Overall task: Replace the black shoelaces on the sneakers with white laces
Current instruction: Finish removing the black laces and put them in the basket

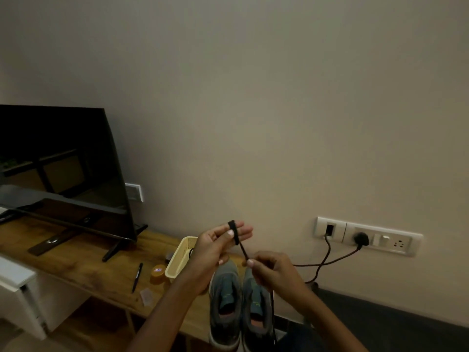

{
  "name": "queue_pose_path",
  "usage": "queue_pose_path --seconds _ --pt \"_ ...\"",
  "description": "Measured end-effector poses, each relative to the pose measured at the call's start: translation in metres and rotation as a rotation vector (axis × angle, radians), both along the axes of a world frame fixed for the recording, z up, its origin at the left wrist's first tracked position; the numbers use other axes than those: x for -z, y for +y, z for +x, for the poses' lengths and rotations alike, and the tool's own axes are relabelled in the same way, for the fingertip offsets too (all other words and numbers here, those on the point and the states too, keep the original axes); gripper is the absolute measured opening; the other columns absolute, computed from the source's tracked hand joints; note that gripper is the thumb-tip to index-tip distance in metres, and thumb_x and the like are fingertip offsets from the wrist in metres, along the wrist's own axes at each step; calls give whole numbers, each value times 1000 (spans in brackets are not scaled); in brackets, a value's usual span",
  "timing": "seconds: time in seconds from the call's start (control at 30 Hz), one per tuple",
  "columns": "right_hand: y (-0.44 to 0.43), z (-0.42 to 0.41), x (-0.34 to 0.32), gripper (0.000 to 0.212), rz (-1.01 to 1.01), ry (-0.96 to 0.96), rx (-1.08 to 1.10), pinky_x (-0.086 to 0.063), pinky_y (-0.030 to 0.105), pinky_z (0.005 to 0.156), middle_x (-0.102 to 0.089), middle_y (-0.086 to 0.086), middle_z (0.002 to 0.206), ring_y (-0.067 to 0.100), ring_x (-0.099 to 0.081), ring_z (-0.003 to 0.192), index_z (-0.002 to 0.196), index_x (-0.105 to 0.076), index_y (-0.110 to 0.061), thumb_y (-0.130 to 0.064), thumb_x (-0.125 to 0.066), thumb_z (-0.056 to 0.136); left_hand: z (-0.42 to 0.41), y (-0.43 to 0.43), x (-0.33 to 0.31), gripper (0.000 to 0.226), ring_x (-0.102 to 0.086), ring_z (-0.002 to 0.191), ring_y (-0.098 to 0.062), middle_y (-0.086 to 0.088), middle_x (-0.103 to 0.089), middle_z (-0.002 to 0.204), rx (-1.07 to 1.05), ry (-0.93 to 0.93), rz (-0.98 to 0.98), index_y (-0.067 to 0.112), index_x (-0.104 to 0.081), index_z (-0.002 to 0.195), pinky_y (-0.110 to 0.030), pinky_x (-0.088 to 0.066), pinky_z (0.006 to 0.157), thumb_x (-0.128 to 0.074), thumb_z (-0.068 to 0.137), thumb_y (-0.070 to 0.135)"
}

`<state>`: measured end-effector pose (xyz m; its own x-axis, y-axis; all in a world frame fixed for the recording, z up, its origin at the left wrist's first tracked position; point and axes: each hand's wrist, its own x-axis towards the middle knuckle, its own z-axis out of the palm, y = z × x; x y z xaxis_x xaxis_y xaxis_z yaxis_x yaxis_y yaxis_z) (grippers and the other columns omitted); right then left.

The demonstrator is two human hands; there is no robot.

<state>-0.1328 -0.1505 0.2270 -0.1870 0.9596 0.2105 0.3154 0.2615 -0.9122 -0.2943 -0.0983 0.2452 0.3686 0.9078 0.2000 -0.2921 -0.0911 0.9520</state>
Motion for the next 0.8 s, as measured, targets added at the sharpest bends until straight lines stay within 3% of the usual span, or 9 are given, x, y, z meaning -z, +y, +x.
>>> queue_pose_path --seconds 0.1,0.2,0.27,0.37,0.4,0.47,0.53,0.67,0.8 --pt "-7 -2 7 28 -6 -128 -78 -39 28 59 -51 6 69 14 -47 61 89 -61 7 -19 -52 95 2 9 12 27 -69 97 -13 -8 -72 103 -167 103 57 4 -60 112 -9 -44 51 -39 97 -2" --pt "-10 5 -10 14 41 -199 -121 -42 22 64 -57 -7 72 4 -52 66 88 -67 -17 -17 -54 94 -1 15 21 28 -67 95 -8 1 -71 96 -186 300 112 -1 -60 117 -11 -49 78 -40 97 -4" --pt "-5 13 -26 18 192 -315 -77 -44 15 67 -59 -15 75 -3 -56 72 90 -65 -30 -14 -56 92 -3 12 23 28 -64 99 -4 11 -68 94 -100 497 187 6 -62 115 -10 -46 81 -44 96 -2" --pt "9 23 -43 13 404 -445 -18 -48 16 70 -57 -18 78 -3 -58 79 95 -70 -11 -11 -59 88 -4 4 21 27 -65 101 -4 7 -72 98 215 631 210 20 -65 109 -26 -49 92 -45 97 6" --pt "15 26 -47 13 429 -441 -8 -48 16 68 -57 -17 78 -1 -58 78 96 -70 -8 -10 -60 88 -5 0 17 25 -66 99 -5 3 -72 102 303 606 175 19 -63 111 -29 -50 90 -45 98 9" --pt "24 31 -51 13 391 -345 10 -45 15 58 -58 -11 72 1 -57 66 97 -71 -8 -8 -61 88 -8 -9 3 23 -67 83 -1 -2 -71 106 380 483 91 14 -60 115 -17 -49 62 -46 97 12" --pt "26 32 -48 16 304 -160 34 -40 15 51 -59 -1 67 3 -51 54 98 -70 -15 -10 -58 90 -10 -14 -8 26 -65 93 -10 -8 -70 110 380 265 16 9 -60 117 -10 -36 44 -51 93 15" --pt "15 16 -18 24 132 -76 -8 -39 22 52 -54 1 60 2 -46 50 85 -67 -26 -12 -50 94 -2 -6 -8 32 -64 109 -19 -11 -67 115 214 -2 4 6 -58 119 -9 -30 38 -50 89 12" --pt "-1 6 -1 21 77 -169 -107 -41 20 59 -57 -8 62 0 -49 59 96 -66 -31 -18 -50 96 7 3 3 27 -66 102 -9 -2 -72 105 -39 123 80 8 -59 117 -10 -42 53 -42 97 4"
